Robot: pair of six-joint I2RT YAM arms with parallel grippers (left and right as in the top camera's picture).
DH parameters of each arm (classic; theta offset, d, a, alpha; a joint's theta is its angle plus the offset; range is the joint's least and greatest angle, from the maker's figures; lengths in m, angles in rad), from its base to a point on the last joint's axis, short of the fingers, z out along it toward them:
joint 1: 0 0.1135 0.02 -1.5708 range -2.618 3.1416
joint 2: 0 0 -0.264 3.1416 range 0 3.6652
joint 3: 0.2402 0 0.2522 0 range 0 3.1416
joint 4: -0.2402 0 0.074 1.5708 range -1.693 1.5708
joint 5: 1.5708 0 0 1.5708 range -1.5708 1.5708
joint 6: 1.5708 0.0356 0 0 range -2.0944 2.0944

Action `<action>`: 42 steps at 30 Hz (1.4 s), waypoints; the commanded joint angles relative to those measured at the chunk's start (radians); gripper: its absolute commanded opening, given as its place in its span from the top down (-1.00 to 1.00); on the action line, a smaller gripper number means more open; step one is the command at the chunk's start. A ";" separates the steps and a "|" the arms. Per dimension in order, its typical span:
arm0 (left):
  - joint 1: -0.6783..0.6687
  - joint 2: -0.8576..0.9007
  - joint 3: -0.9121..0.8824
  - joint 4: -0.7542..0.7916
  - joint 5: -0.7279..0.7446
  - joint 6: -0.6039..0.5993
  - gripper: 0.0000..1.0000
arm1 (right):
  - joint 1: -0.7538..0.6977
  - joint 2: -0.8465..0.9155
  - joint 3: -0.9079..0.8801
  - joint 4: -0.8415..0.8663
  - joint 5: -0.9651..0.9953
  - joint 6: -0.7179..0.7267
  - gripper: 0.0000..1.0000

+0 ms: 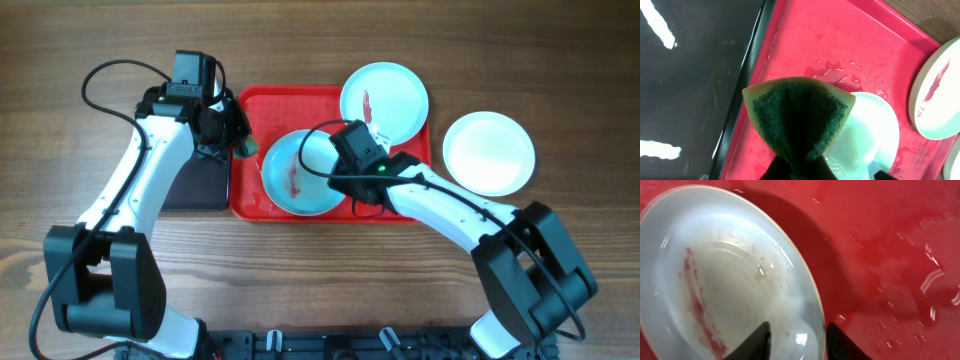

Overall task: Clean dirty plates on tray and stack at the side
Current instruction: 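Move the sponge with the left gripper onto the blue-rimmed plate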

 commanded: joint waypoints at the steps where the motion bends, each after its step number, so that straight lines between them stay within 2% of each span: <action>1: 0.000 -0.012 0.008 0.002 0.009 -0.010 0.92 | -0.031 0.012 0.014 0.015 0.008 -0.100 0.16; 9: -0.019 -0.008 0.002 0.022 0.008 -0.009 0.92 | -0.117 0.061 0.014 0.069 -0.145 -0.307 0.21; 16: -0.030 0.016 0.002 0.021 0.008 -0.009 0.92 | -0.145 0.156 0.014 0.159 -0.316 -0.330 0.38; 19: -0.033 0.034 0.002 0.021 0.009 -0.009 0.92 | -0.145 0.175 0.014 0.161 -0.325 -0.330 0.44; 26: -0.064 0.058 0.002 0.022 0.008 -0.008 0.92 | -0.148 0.175 0.014 0.156 -0.325 -0.330 0.92; 34: -0.125 0.079 0.002 0.041 0.003 0.075 0.92 | -0.148 0.175 0.014 0.145 -0.326 -0.330 0.91; 38: -0.158 0.129 0.002 0.045 -0.080 0.080 0.92 | -0.148 0.175 0.014 0.138 -0.334 -0.331 0.91; 42: -0.175 0.185 0.002 0.047 -0.081 0.178 0.92 | -0.148 0.175 0.014 0.139 -0.340 -0.332 0.91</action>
